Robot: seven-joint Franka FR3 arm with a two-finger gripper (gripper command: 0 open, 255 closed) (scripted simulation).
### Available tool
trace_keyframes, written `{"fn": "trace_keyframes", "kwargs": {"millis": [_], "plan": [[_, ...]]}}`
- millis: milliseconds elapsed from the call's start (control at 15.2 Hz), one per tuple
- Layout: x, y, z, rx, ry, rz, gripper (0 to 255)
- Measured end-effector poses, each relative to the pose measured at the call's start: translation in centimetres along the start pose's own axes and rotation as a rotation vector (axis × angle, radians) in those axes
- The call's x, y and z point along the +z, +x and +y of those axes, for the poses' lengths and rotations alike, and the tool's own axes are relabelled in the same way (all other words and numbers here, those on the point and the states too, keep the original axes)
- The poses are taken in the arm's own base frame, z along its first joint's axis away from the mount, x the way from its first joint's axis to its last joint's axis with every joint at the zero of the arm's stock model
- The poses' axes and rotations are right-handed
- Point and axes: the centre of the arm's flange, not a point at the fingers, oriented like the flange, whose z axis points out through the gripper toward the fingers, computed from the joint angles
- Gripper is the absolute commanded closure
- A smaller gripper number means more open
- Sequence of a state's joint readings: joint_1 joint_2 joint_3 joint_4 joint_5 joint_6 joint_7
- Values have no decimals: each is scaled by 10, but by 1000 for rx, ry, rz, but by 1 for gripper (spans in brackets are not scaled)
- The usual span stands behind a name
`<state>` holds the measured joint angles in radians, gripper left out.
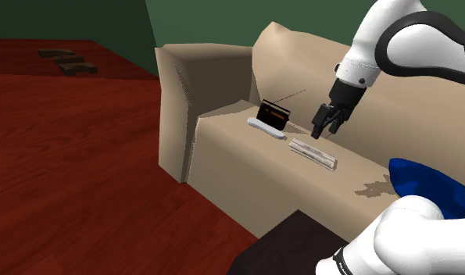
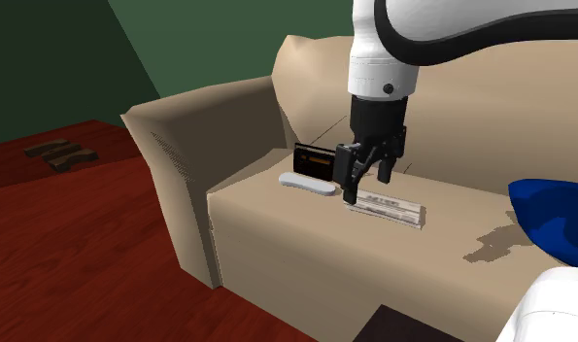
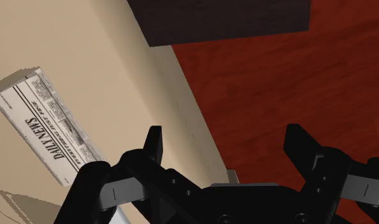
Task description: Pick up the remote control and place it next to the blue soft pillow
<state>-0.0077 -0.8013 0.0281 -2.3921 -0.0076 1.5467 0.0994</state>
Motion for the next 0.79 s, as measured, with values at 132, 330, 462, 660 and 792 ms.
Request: {"fn": "trace_keyframes", "kwargs": {"millis": [132, 330, 462, 660, 792], "plan": [[2, 4, 4, -5, 0, 0, 0], [18, 27, 20, -31, 3, 2, 0], [28, 47, 35, -51, 4, 4, 0], [45, 76, 54, -82, 6, 7, 0], [54, 95, 67, -103, 8, 9, 0]]}}
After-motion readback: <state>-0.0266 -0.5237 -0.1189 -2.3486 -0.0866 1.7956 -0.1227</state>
